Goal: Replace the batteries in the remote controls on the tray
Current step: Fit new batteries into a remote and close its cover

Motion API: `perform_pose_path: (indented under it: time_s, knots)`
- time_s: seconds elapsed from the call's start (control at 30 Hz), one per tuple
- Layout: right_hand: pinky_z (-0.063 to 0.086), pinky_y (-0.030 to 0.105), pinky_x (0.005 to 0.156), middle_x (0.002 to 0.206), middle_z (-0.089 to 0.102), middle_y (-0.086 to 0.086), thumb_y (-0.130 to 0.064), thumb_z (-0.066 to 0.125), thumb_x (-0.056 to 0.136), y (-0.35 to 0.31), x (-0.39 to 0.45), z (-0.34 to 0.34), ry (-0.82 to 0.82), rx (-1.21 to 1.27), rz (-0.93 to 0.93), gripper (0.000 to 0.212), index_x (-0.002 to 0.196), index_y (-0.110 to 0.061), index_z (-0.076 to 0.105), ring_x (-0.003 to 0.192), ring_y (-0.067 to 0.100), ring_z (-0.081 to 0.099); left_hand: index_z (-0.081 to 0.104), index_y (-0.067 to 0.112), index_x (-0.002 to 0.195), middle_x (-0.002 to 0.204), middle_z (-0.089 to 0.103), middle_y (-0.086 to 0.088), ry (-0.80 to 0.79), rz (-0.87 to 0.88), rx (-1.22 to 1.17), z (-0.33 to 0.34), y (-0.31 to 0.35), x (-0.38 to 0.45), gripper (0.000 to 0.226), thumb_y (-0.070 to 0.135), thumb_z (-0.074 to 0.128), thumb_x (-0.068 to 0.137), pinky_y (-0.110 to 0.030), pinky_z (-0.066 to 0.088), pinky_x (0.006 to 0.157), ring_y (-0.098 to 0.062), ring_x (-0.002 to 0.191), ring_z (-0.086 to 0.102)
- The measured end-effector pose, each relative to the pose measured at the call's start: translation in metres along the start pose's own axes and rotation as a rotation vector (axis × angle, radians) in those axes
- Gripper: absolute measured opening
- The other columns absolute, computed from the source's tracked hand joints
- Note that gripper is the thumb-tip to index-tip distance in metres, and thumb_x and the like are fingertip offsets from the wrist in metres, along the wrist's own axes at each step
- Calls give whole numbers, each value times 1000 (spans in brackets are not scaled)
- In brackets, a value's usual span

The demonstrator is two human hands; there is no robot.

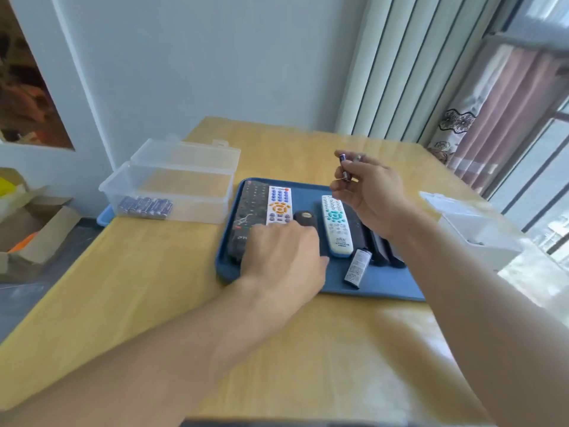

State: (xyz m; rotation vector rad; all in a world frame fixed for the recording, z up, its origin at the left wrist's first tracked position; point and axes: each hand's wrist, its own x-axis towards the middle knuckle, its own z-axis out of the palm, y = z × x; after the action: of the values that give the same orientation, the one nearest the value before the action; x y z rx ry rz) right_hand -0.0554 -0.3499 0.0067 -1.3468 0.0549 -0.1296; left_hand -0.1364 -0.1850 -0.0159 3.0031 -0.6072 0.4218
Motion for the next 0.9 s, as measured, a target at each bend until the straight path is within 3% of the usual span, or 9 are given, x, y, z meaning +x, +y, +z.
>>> perform_pose_path:
  time_s: [0.13,0.23,0.33,0.4,0.5,0.63,0.7,0.8,0.9]
  knots:
    - [42,24,53,77,58,7,-6,51,102,11,-15,-14,23,83,-57,15,113,-11,61,57,16,50,58,24,104,114,67,-4,-182,-69,109,-5,20,6,31,55,51,99,-29,25,58,-25,106,66]
    - [36,23,44,76,50,6,-9,53,102,14,-25,-21,48,-15,-90,13,110,-12,62,54,15,43,60,23,112,120,65,-3,-271,-134,129,-12,30,13,28,46,57,97,-28,20,51,-25,111,63]
    - [38,24,43,72,46,3,-11,52,103,17,-30,-14,1,-116,-90,17,115,-9,64,50,14,44,53,23,98,117,64,-3,-333,-229,50,-10,21,16,29,50,60,91,-30,35,68,-25,99,59]
    - [40,25,45,71,43,1,-12,52,103,12,-32,-19,-31,-132,-89,20,117,-9,67,50,13,45,51,22,89,110,66,-2,-351,-268,16,-11,24,18,37,58,57,88,-31,35,73,-25,87,51]
    - [41,24,47,71,39,0,-16,55,103,10,-31,-22,-63,-163,-105,23,120,-11,69,52,11,43,50,21,76,96,62,-3,-328,-292,-34,-11,29,18,48,67,46,89,-33,35,75,-26,84,49]
    - [41,24,51,70,43,-2,-18,59,101,8,-32,-25,-79,-117,-138,21,118,-13,70,53,11,44,55,16,87,93,54,-4,-301,-329,-150,-20,25,23,52,65,37,92,-35,39,76,-29,92,53]
    - [41,25,53,72,48,-1,-19,63,99,7,-31,-27,-57,-60,-145,17,114,-13,68,53,11,46,55,17,76,82,56,-5,-284,-334,-359,-24,17,31,48,61,38,88,-35,40,70,-30,84,53]
    - [35,25,55,69,51,1,-19,62,99,5,-29,-31,-70,0,-147,8,99,-12,65,55,11,45,44,23,59,56,45,2,-206,-279,-882,-22,10,49,40,55,46,83,-35,35,61,-25,64,46]
    - [25,26,54,68,47,3,-22,62,99,2,-30,-34,-116,-19,-174,13,95,-12,69,56,13,35,50,21,85,57,53,1,-162,-278,-1182,-11,6,60,25,45,55,81,-29,33,49,-21,55,47]
